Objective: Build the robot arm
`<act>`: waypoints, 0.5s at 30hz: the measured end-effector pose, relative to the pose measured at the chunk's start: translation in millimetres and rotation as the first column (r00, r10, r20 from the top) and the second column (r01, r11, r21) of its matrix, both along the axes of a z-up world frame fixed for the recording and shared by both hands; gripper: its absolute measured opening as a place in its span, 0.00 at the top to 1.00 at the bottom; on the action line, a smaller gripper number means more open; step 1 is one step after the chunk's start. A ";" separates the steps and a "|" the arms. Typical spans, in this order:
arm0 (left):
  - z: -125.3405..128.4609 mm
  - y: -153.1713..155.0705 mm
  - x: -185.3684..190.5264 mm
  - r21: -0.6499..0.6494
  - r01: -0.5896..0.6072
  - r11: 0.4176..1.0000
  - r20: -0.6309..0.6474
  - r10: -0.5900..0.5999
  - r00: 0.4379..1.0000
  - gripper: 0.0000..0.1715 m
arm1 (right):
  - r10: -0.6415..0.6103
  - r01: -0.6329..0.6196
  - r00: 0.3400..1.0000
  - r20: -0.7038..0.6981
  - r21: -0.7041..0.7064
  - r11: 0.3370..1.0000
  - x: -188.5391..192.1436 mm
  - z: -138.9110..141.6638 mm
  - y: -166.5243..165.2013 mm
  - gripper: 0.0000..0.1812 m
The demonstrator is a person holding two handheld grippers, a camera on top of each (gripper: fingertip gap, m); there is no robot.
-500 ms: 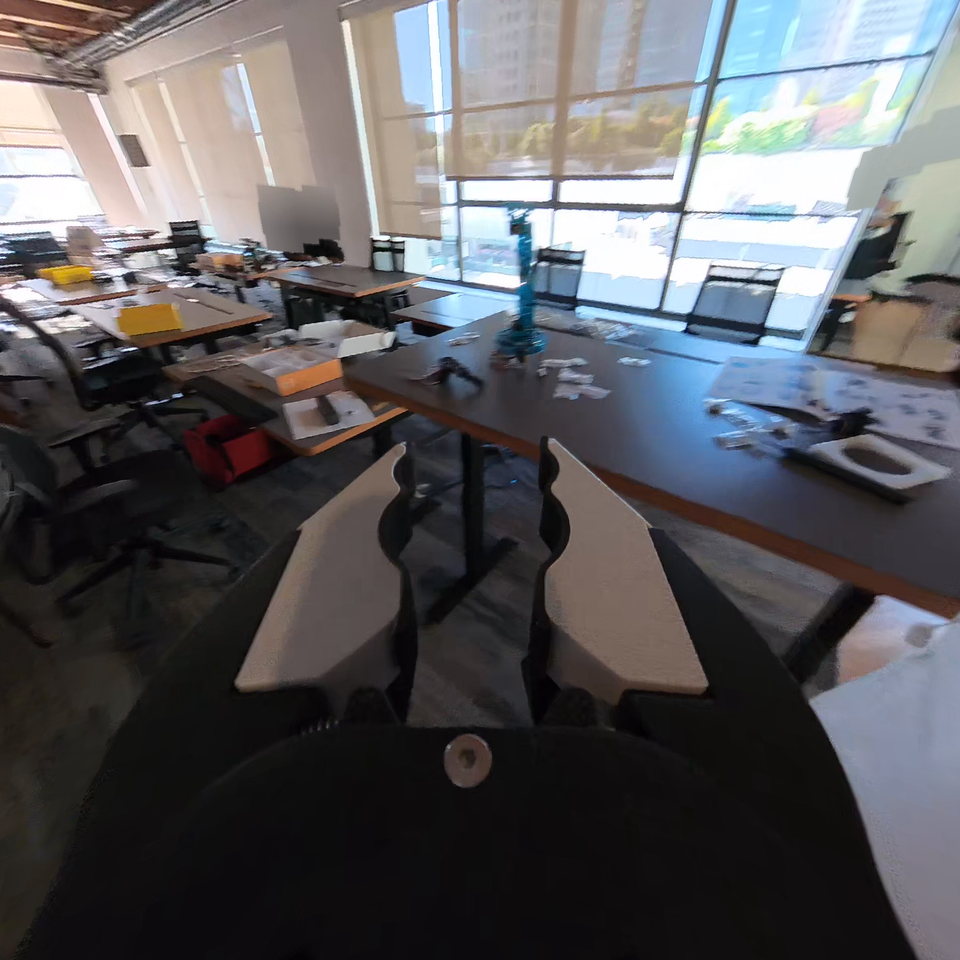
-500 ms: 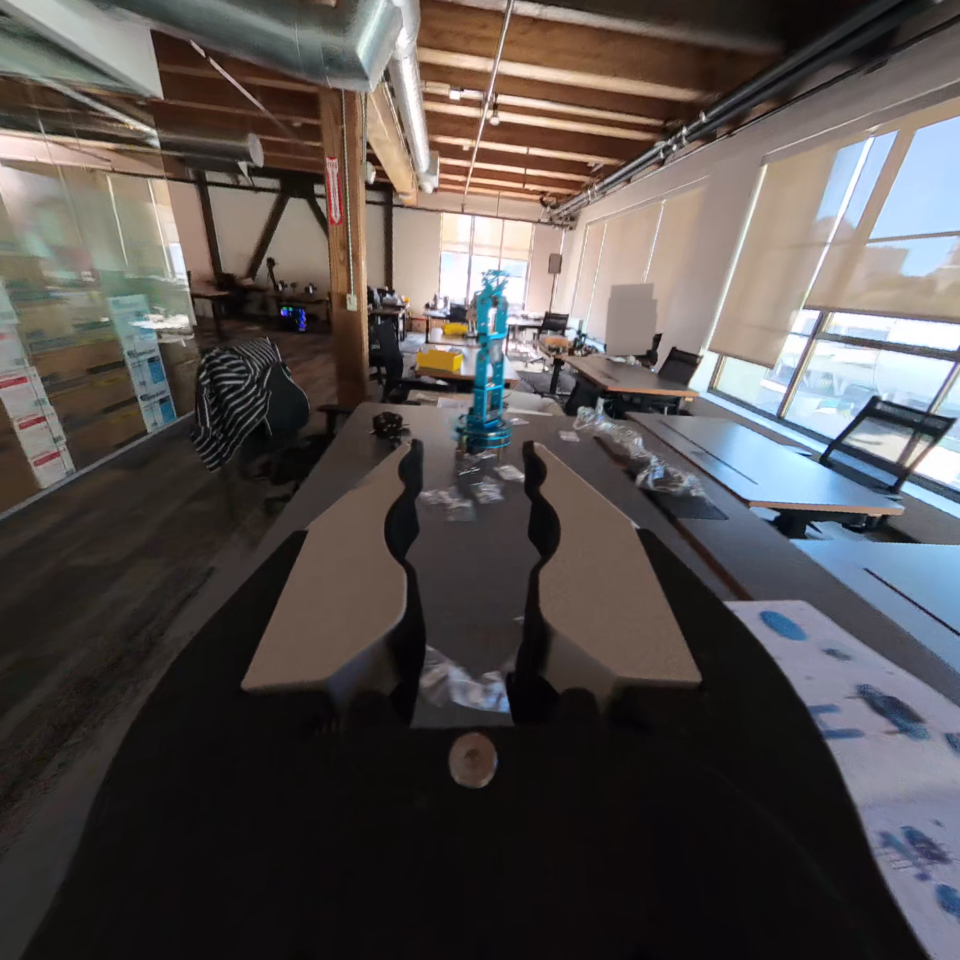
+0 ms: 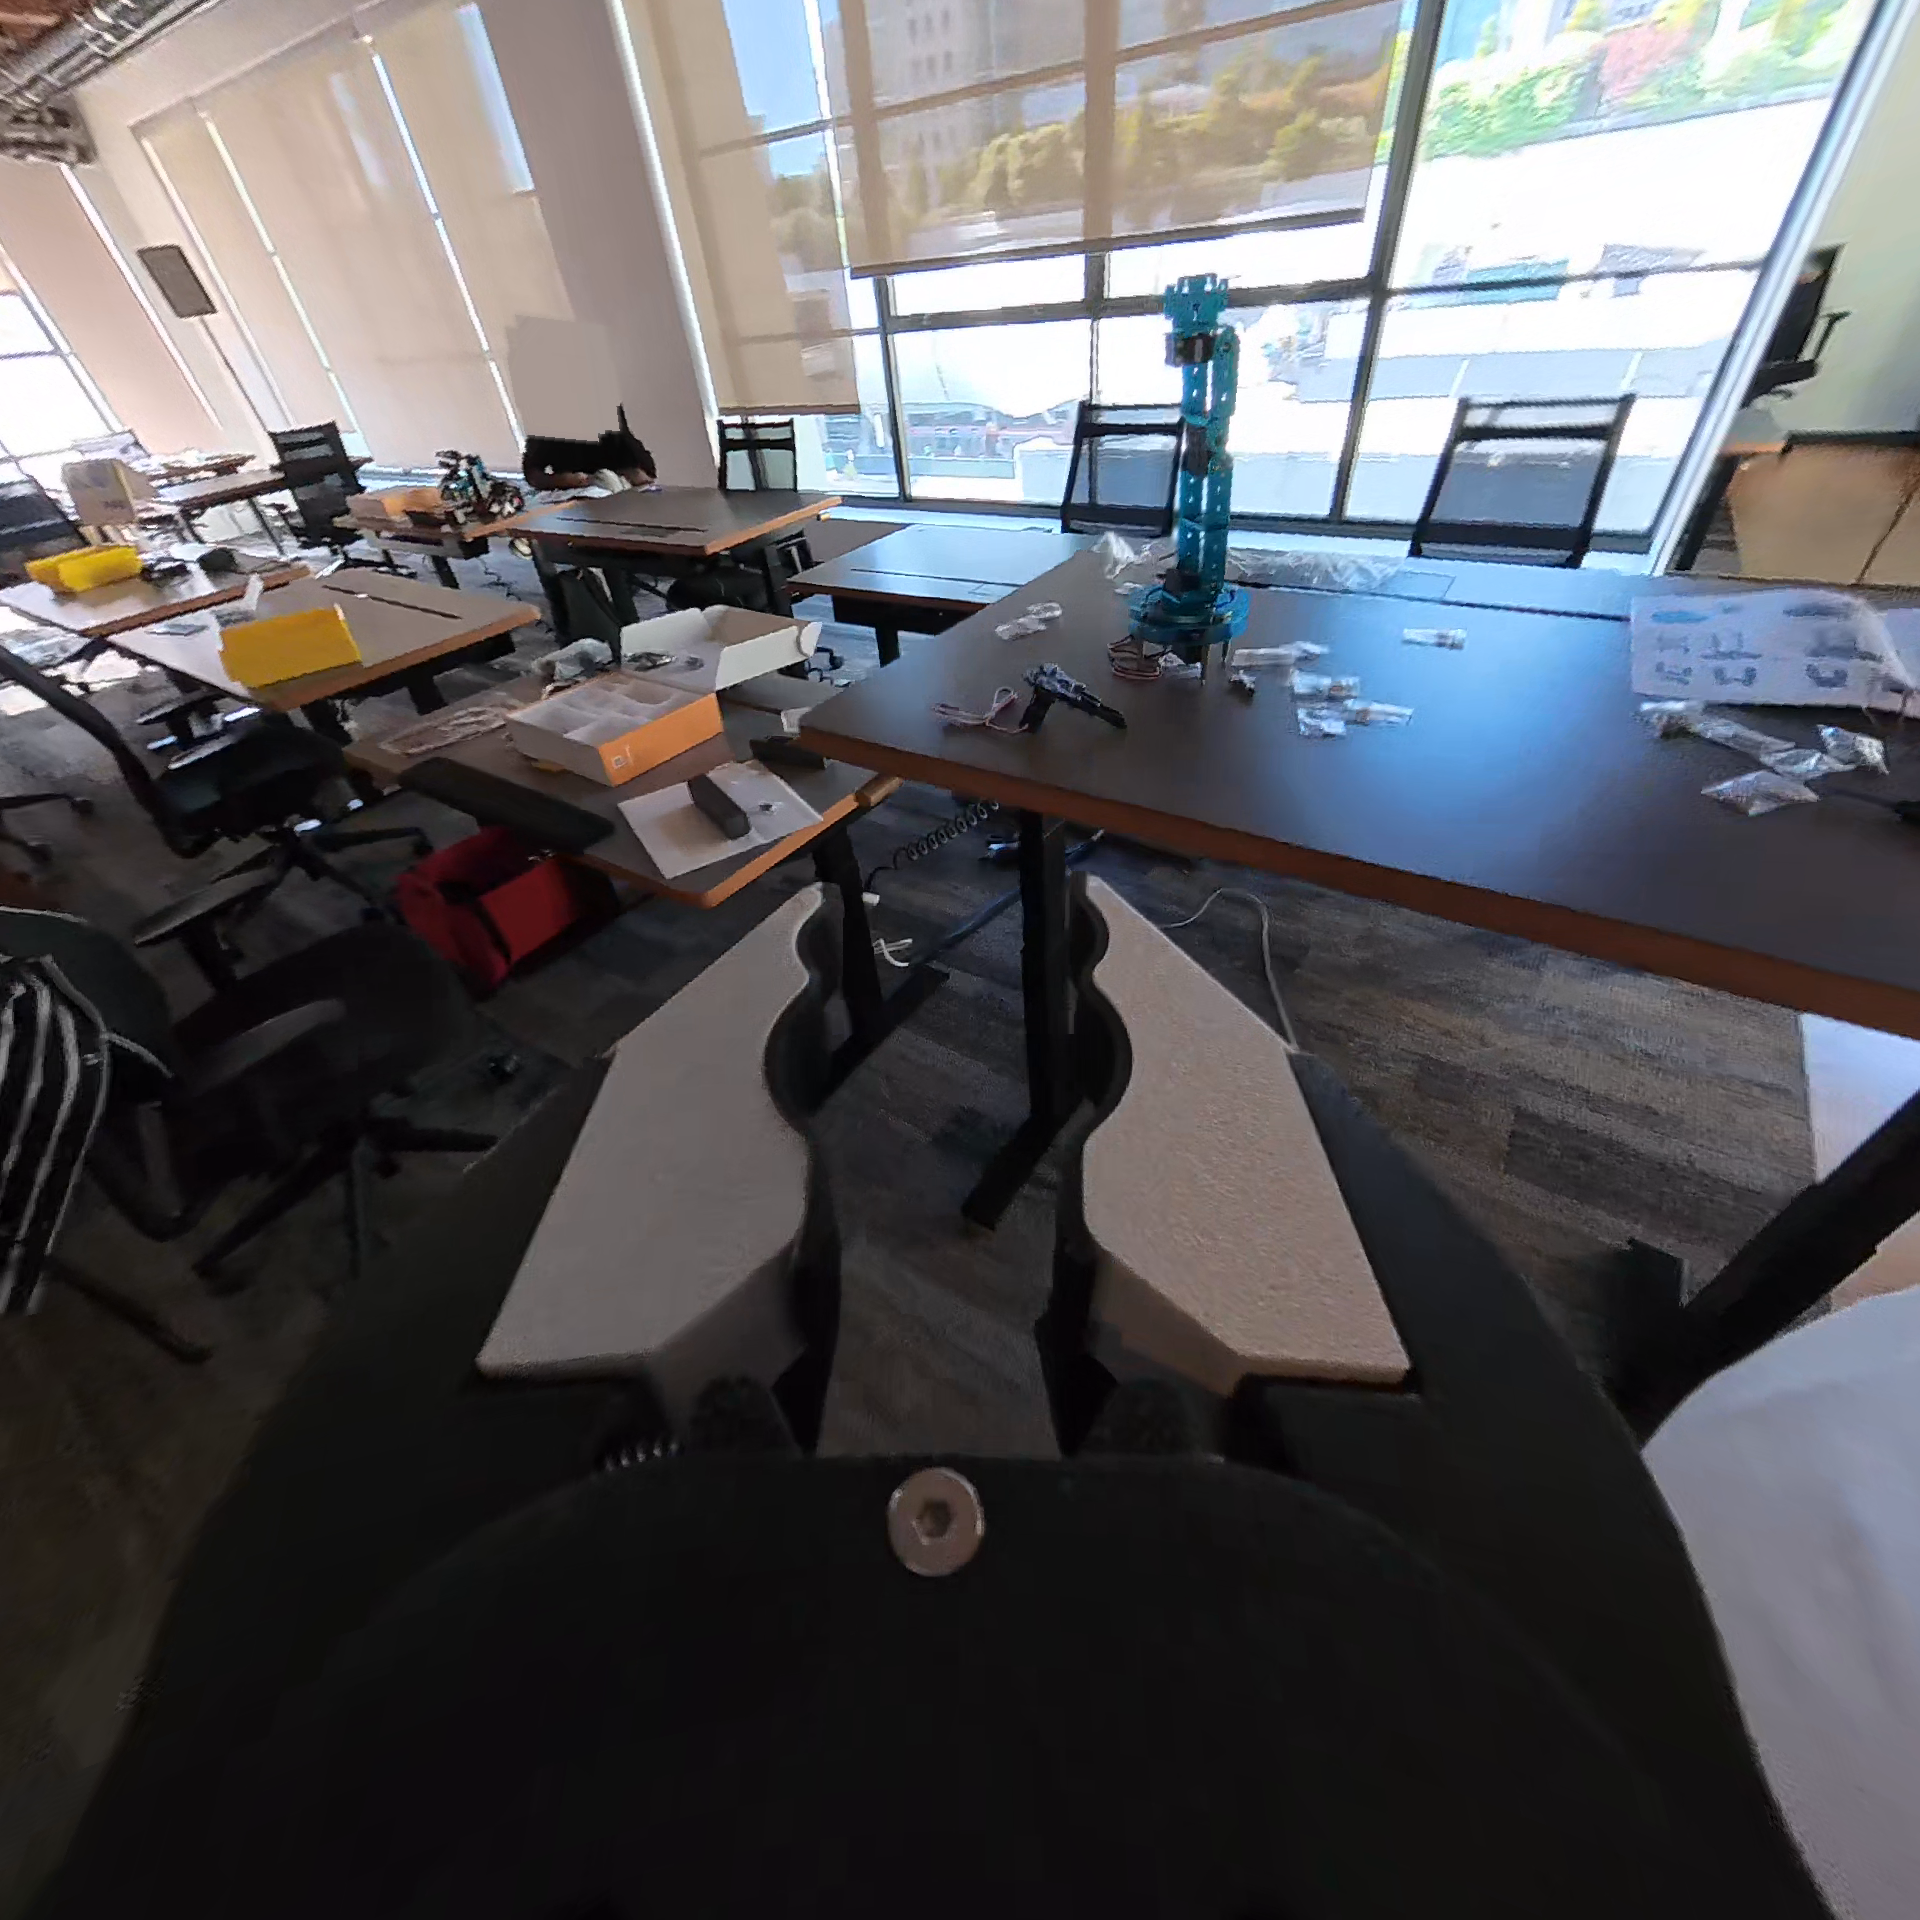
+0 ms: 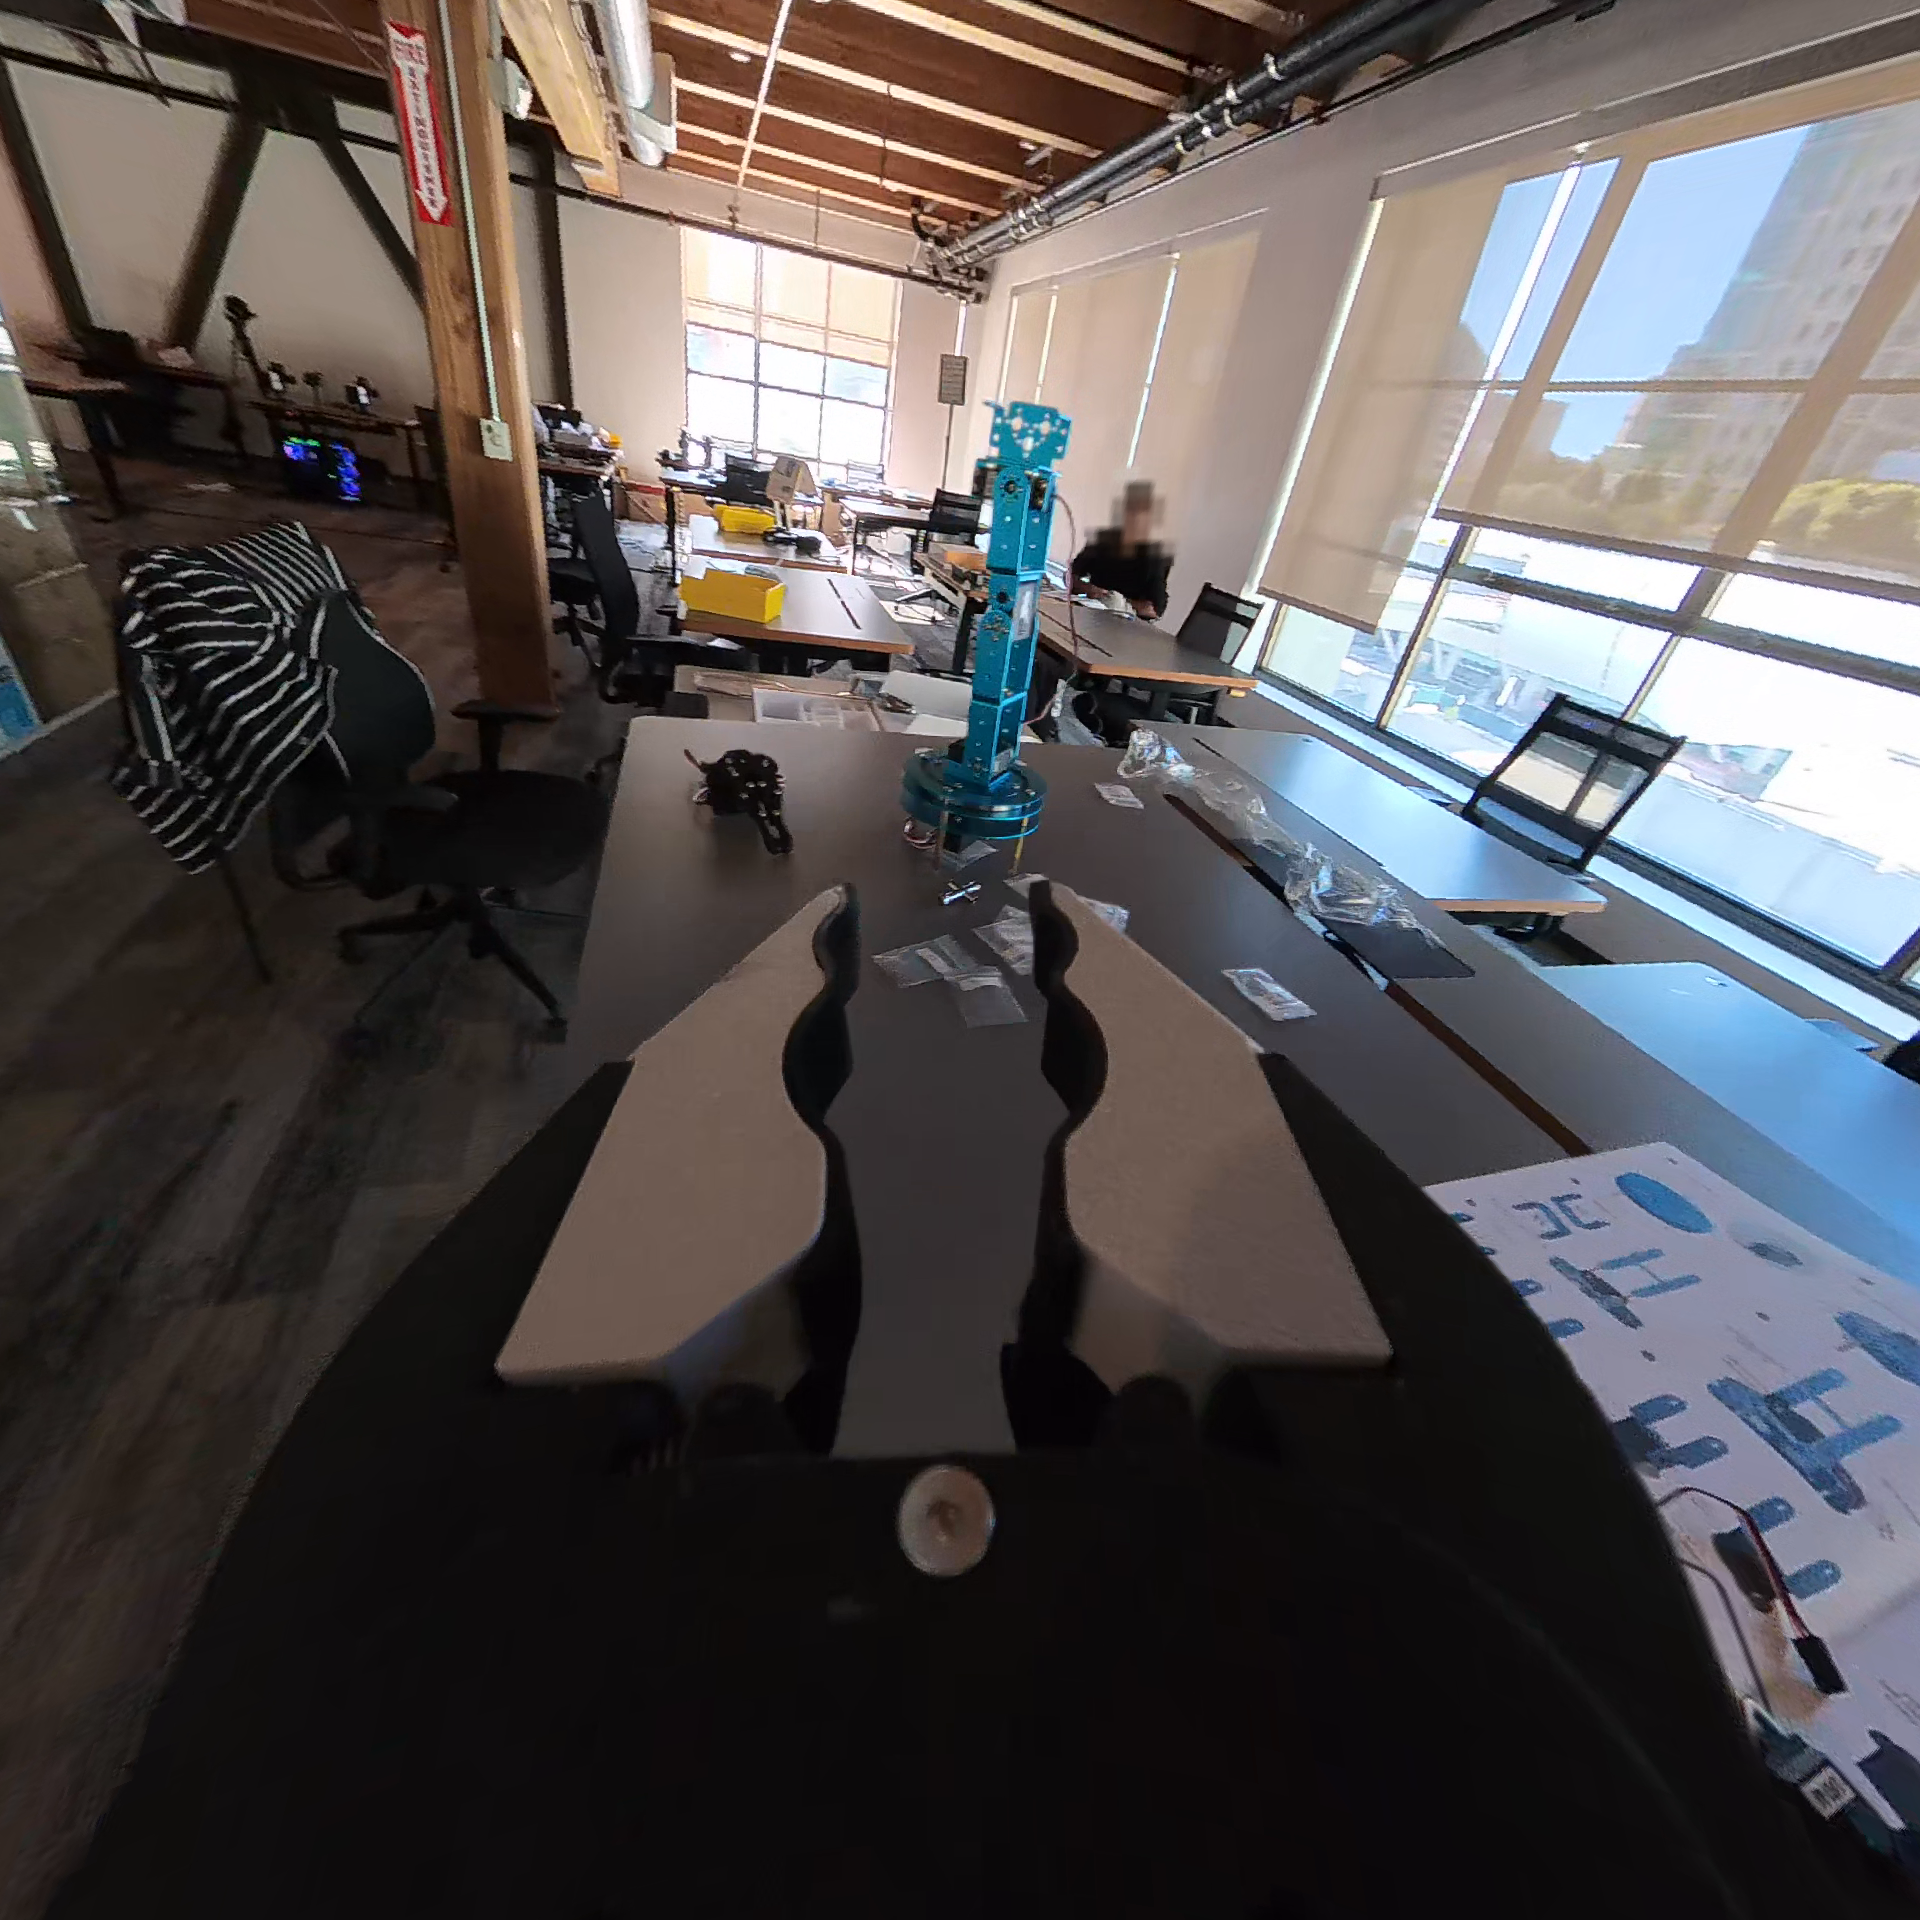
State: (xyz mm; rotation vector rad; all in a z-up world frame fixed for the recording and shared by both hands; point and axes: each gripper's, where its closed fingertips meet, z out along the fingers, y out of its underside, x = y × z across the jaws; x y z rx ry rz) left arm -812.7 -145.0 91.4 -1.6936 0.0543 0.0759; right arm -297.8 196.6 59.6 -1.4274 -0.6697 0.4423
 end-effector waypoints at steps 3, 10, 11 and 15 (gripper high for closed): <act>-1.2 40.4 -8.9 0.033 0.058 0.998 0.058 -0.060 0.997 0.76 | -0.054 0.054 0.998 0.019 0.017 0.998 3.8 3.7 14.7 0.81; 1.9 139.1 -23.9 0.037 0.126 0.991 0.080 -0.129 0.988 0.77 | -0.257 0.251 0.965 0.060 0.083 0.964 41.8 10.9 69.4 0.80; 5.8 152.9 -24.4 0.045 0.142 0.989 0.088 -0.146 0.985 0.77 | -0.256 0.253 0.966 0.043 0.074 0.965 44.4 12.2 77.9 0.80; 21.4 201.4 -22.8 0.128 0.191 0.973 0.076 -0.201 0.977 0.78 | -0.278 0.276 0.961 0.011 0.085 0.957 53.2 14.4 110.8 0.82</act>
